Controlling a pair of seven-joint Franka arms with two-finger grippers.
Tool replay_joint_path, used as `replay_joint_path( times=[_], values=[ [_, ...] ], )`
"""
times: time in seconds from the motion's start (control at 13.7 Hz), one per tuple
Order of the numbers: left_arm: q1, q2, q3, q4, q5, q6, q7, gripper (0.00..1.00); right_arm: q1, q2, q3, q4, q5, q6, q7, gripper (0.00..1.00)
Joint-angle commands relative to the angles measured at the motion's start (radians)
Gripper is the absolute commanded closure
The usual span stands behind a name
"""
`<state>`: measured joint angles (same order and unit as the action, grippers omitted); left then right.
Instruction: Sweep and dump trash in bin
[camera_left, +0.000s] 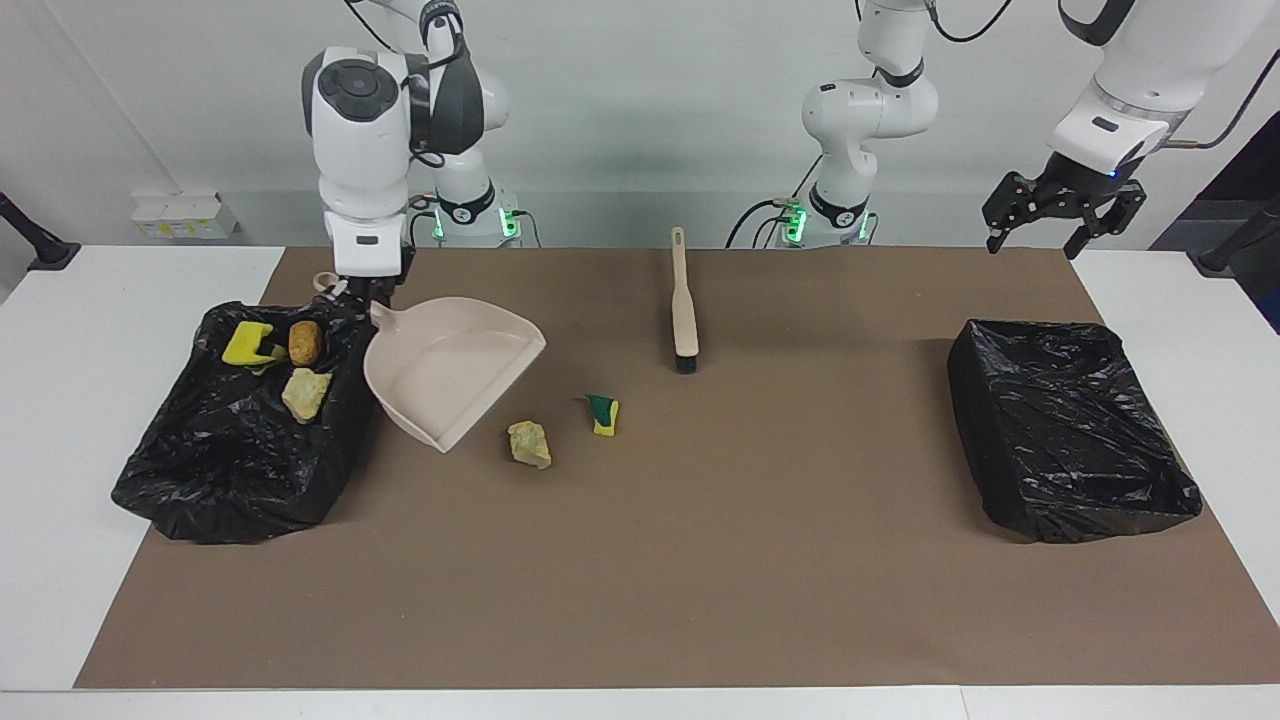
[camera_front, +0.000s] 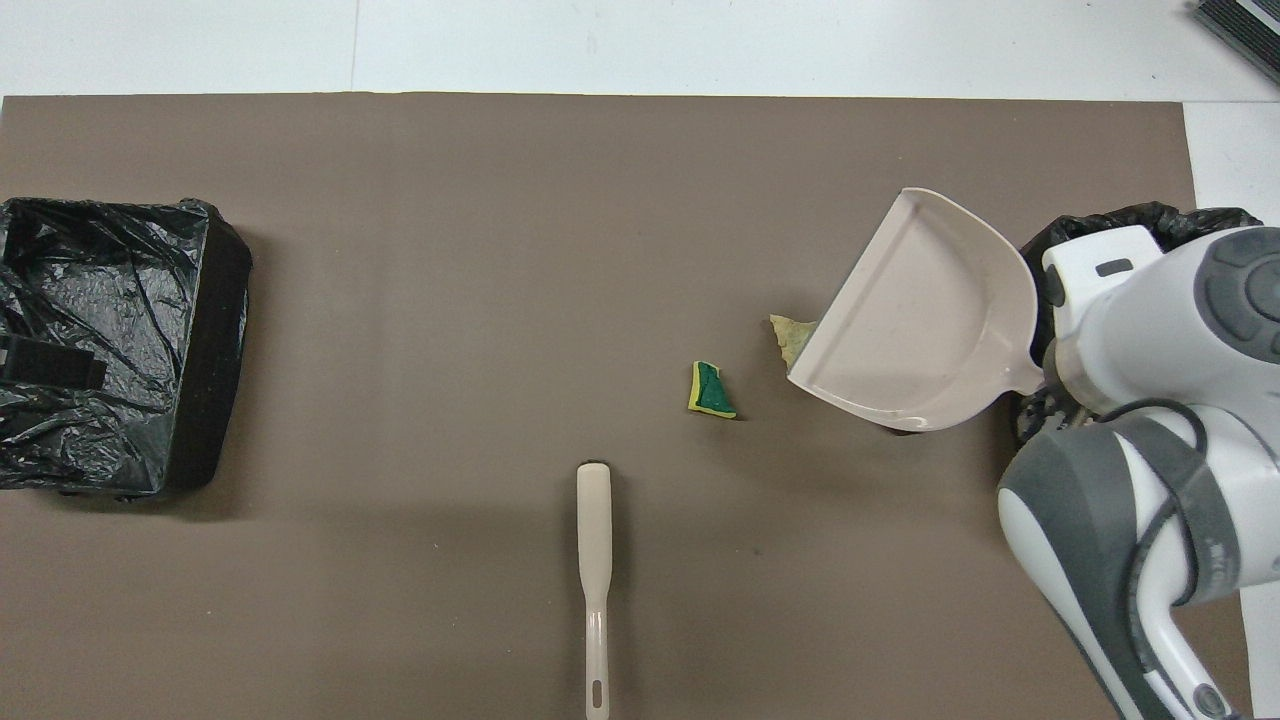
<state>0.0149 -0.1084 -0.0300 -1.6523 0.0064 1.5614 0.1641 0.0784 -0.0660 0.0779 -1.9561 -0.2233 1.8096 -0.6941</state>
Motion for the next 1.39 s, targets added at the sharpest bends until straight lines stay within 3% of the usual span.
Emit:
replay_joint_path(
  times=[0.0, 0.36, 0.73, 0.95, 1.31],
  values=[
    [-0.004, 0.004, 0.001, 0.019, 0.004, -0.023, -0.014, 0.00, 0.044, 0.066, 0.002, 0.031, 0.067, 0.010, 0.205, 1.00],
    [0.010, 0.004, 0.002, 0.019, 0.004, -0.023, -0.011, 0.00, 0.124, 0.176, 0.003, 0.132, 0.199, 0.010, 0.578, 1.00],
    [0.008, 0.004, 0.002, 0.019, 0.004, -0.023, -0.011, 0.00, 0.240, 0.320, 0.006, 0.353, 0.263, -0.081, 0.962, 1.00],
    [0.010, 0.004, 0.004, 0.019, 0.004, -0.023, -0.011, 0.00, 0.292, 0.389, 0.008, 0.419, 0.329, -0.061, 1.150, 1.00],
    [0.010, 0.004, 0.002, 0.019, 0.004, -0.023, -0.011, 0.00, 0.357, 0.599, 0.005, 0.656, 0.317, -0.062, 1.278, 1.00]
  ],
)
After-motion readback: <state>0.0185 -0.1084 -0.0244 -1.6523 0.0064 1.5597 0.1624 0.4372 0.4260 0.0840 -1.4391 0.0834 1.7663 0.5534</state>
